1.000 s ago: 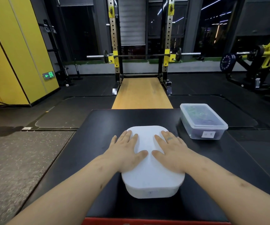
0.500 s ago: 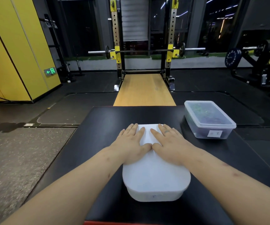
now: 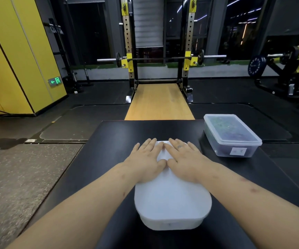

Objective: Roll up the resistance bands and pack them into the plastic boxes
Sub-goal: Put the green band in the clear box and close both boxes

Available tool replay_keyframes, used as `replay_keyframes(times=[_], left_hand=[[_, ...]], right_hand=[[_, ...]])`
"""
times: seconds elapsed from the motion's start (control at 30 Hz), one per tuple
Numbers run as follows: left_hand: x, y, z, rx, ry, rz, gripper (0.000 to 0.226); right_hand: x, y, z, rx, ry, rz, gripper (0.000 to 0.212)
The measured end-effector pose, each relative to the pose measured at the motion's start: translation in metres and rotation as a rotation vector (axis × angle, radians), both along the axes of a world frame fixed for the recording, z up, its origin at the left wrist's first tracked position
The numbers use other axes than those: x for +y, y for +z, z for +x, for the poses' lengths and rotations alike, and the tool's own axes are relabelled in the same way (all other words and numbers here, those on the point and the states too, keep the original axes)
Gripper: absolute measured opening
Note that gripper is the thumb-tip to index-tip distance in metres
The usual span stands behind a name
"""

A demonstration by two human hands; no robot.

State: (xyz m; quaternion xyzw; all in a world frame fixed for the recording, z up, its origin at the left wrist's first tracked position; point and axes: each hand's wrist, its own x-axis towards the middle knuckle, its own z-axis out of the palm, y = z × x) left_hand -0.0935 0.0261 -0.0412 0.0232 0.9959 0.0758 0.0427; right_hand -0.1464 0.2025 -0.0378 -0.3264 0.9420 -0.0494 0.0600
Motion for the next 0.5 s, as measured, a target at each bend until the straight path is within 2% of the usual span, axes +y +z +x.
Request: replay_keyframes(times=[0.37, 0.5], left_hand=[[-0.0012, -0.0031, -0.0048, -0.028, -0.002, -0.019, 0.068], [0.0013, 0.0009, 0.0030, -0.048, 0.060, 0.009, 0.068]], right_hand=[[0.0006, -0.0047, -0.0015, 0.004, 0.001, -0.019, 0.063], [0.0067, -0.0029, 0.0054, -0.016, -0.023, -0.042, 0.064]])
